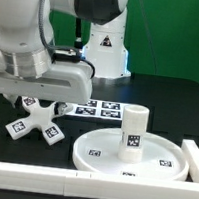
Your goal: Assemble round table
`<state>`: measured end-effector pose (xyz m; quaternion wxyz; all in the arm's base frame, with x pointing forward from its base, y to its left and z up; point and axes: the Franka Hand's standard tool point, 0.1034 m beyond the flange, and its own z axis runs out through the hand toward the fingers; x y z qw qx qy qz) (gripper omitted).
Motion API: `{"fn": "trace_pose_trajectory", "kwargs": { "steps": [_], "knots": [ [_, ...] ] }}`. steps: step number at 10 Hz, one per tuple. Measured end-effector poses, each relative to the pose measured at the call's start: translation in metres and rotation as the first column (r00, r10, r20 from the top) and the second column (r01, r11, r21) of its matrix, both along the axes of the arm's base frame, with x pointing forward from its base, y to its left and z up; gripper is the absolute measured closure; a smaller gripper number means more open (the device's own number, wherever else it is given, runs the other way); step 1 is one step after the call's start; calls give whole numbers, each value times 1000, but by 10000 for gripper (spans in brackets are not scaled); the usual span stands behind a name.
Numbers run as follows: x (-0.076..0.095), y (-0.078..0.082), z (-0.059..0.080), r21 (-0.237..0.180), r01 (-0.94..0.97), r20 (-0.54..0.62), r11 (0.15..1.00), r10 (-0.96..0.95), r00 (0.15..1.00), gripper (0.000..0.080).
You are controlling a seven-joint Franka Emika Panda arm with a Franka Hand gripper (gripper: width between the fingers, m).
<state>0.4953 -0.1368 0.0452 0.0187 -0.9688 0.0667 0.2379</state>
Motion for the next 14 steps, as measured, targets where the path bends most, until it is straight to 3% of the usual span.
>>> {"fn": "trace_pose_trajectory", "kwargs": {
  "steps": [9,14],
  "knots": [
    [-6,4,-18,-3,-11,-20,1000,11,1000,150],
    [-8,5,-20,-2,-12,-24,1000,12,1000,150]
  ]
}}
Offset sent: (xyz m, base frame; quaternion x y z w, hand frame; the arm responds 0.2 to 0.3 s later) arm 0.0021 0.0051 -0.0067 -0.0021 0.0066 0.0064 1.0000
